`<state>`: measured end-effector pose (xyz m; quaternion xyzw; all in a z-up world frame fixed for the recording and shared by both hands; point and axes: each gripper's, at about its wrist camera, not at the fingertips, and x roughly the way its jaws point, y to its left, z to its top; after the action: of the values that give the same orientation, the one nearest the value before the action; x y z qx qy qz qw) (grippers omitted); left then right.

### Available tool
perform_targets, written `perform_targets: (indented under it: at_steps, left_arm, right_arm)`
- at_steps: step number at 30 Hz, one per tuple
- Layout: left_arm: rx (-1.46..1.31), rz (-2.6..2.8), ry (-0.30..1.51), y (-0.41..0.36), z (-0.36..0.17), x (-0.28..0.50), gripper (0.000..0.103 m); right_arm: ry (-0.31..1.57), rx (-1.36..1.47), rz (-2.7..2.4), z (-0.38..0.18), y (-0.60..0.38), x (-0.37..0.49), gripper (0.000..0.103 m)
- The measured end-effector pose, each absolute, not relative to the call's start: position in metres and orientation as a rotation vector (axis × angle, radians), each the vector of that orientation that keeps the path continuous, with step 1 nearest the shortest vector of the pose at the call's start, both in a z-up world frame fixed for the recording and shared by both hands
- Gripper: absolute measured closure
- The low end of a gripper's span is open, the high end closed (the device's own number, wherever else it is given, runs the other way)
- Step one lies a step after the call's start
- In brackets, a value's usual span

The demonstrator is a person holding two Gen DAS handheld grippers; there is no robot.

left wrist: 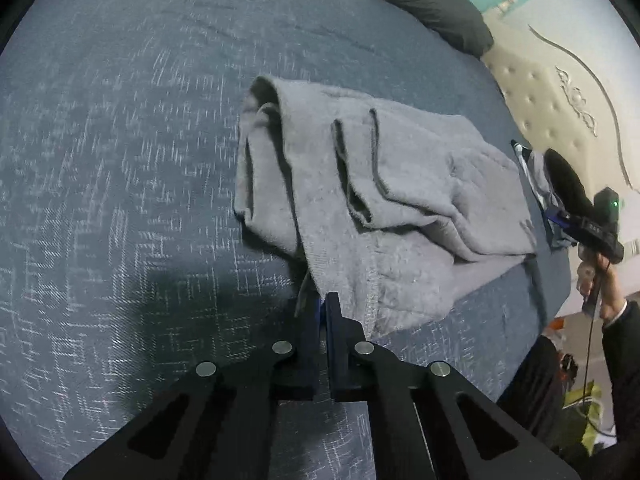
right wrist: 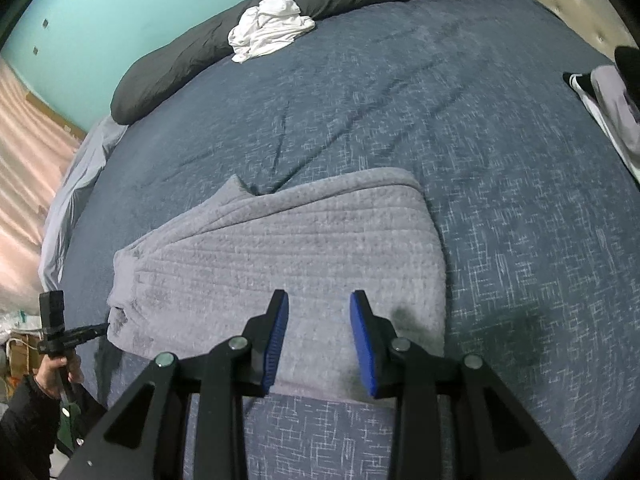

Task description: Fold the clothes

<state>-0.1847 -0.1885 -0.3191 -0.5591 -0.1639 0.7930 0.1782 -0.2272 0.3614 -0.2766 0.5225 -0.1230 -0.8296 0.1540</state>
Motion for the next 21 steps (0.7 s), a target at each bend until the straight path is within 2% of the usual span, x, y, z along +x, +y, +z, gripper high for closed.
perform_targets:
  at_steps: [8,13,21]
  left_arm:
    - [-1.485,2.33,-0.428,-0.213,-0.27,-0.181,0.101]
    - [-1.589,2.317,-0.374,-0.218,-0.299,-0.182,0.101]
    - [-1.647,2.291,-0.43,-0.229,-0.32,-0.173,0.101]
  right_arm:
    - [-0.337,1.488,-2.371,-0.276,0.356,-0.227,0.071]
    - [-0.326,1.494,-2.36,-0.278,0.353,-0.226,0.071]
    - [-0.33,1.506,-2.373,-0.278,0.365,-0.229,0.071]
